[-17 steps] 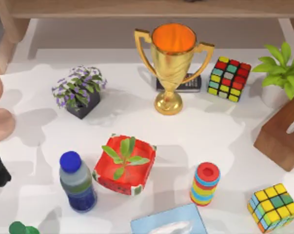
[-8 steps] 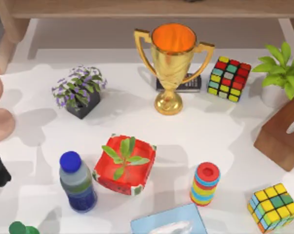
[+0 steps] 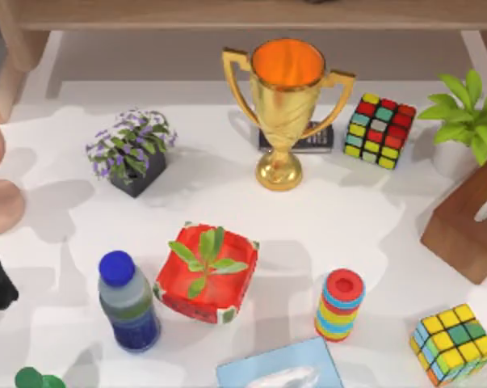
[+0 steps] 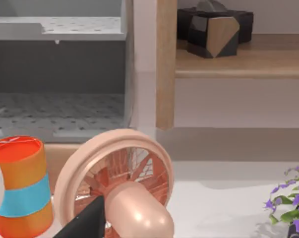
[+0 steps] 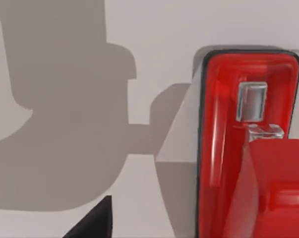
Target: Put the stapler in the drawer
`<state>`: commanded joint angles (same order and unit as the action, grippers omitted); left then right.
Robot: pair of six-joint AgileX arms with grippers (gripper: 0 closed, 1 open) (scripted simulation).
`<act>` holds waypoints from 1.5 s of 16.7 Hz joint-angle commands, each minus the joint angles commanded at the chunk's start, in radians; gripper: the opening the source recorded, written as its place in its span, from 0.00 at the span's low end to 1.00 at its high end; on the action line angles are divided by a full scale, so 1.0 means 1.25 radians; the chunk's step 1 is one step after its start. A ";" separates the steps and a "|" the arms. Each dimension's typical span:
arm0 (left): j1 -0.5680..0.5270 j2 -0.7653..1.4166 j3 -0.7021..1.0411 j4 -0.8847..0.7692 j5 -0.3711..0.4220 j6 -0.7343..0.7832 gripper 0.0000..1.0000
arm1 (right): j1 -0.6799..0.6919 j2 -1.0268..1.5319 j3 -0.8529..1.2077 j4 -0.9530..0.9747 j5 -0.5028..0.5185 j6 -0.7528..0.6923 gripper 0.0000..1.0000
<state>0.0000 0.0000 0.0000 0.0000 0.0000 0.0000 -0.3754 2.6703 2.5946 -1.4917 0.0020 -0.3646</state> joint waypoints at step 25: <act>0.000 0.000 0.000 0.000 0.000 0.000 1.00 | -0.353 -0.542 -0.936 1.360 -0.293 -0.575 1.00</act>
<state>0.0000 0.0000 0.0000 0.0000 0.0000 0.0000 -0.8164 1.9929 1.4246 0.2088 -0.3648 -1.0834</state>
